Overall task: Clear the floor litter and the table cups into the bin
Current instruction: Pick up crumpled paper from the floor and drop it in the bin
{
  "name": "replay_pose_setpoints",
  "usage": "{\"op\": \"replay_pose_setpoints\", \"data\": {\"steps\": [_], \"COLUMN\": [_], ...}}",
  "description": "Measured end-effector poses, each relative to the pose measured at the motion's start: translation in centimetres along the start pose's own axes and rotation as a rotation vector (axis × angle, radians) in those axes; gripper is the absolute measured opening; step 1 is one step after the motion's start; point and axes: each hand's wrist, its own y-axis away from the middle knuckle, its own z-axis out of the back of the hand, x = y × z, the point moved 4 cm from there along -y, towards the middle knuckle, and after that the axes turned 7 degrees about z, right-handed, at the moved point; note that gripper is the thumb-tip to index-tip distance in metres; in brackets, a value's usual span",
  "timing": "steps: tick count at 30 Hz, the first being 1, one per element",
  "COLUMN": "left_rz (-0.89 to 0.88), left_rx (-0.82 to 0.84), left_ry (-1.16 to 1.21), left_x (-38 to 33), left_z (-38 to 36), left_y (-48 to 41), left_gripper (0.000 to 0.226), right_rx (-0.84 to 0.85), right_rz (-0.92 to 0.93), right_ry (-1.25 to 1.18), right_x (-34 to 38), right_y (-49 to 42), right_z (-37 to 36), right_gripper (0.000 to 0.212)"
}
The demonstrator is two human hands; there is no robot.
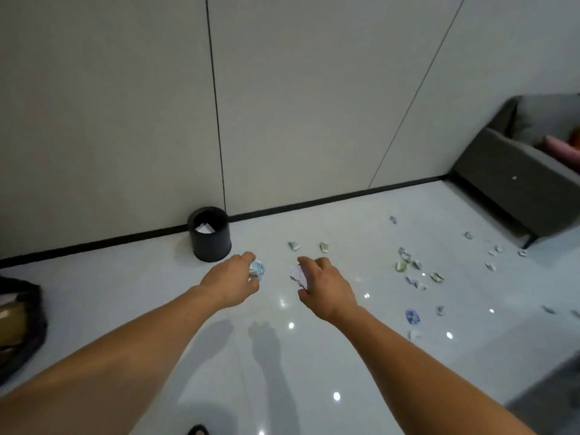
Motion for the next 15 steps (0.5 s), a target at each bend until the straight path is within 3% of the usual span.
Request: {"op": "replay_pose_setpoints", "data": {"steps": [8, 15], "left_rz": [0.104, 0.126], "left_rx": [-0.064, -0.056], "left_ry": [-0.002, 0.035], "left_x": [11.9, 15.2], "left_z": [9.3, 12.4], "left_y": [-6.3, -16.0], "left_gripper": [0.038, 0.037], "right_rx": [0.036, 0.092], "right_rz": [0.119, 0.150], "right_ry": [0.010, 0.016], "right_x": [10.7, 11.4], "right_y": [-13.3, -24.8], "right_z": [-1.9, -3.5], "right_gripper": [0.064, 0.064]}}
